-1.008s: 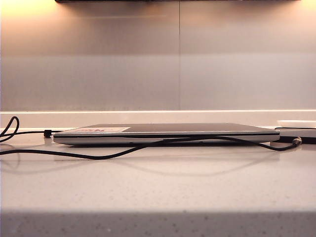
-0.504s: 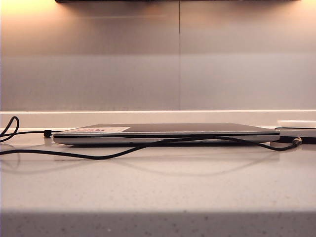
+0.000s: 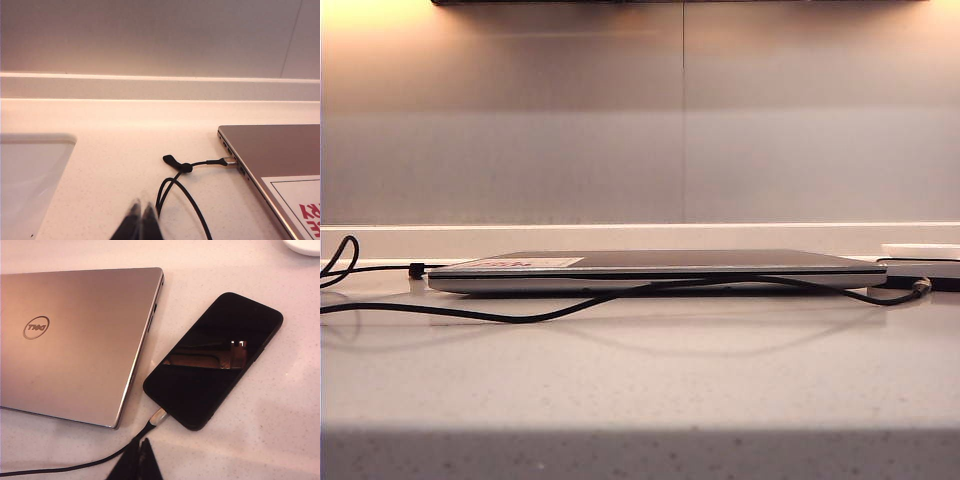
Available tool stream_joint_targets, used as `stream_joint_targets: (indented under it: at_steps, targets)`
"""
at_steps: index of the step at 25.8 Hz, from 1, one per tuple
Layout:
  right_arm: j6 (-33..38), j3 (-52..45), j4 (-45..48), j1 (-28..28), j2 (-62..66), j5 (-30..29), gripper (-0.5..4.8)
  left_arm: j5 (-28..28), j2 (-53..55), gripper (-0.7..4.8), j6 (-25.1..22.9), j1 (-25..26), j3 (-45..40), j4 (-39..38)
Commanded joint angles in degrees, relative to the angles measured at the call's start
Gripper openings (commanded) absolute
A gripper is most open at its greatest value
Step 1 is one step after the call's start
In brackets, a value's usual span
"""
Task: Pick up the charging cable and the phone, plug the charging cable into the charging port on the phone, and finally place them back on the table.
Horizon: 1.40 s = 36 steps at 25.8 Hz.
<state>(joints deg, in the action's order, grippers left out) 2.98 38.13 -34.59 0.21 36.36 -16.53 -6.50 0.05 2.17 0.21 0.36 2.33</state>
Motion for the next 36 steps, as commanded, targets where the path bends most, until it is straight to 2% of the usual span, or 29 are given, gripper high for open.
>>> stream_joint_targets:
  at_steps: [1,11,16,18,20,21,31,36]
  targets:
    - [0.04,0.24,0.72,-0.02,-0.11,-0.09,-0.05,-0.17,0.04,-0.06,-0.04,-0.02,0.15,0.74]
    - [-0.46,0.13,1.53,-0.04,-0.11,0.37,-0.05,-0.17,0.04,-0.06,-0.07,-0.02,0.15,0.74]
    - [-2.32,-5.6,16.94,-0.96,-4.26,16.66,-0.05,-0.17,0.04,-0.06,-0.07,-0.02,0.15,0.74]
    - [-2.32,-9.2,24.35,-0.83,-7.15,18.97,-0.05,-0.17,0.04,-0.06,-0.04,-0.02,0.15,0.74]
    - [-2.43,-18.03,38.62,-0.72,-13.68,19.45,-0.05,-0.17,0.04,-0.06,-0.04,-0.02,0.15,0.74]
    - [-2.43,-20.26,40.79,-0.72,-15.56,19.43,-0.05,-0.17,0.04,-0.06,-0.04,-0.02,0.15,0.74]
    - [-2.43,-34.38,40.87,-0.55,-31.23,19.17,-0.05,-0.17,0.04,-0.06,-0.04,-0.02,0.15,0.74]
    - [-2.4,-37.59,40.85,-0.48,-36.44,19.19,-0.05,-0.17,0.04,-0.06,-0.04,-0.02,0.15,0.74]
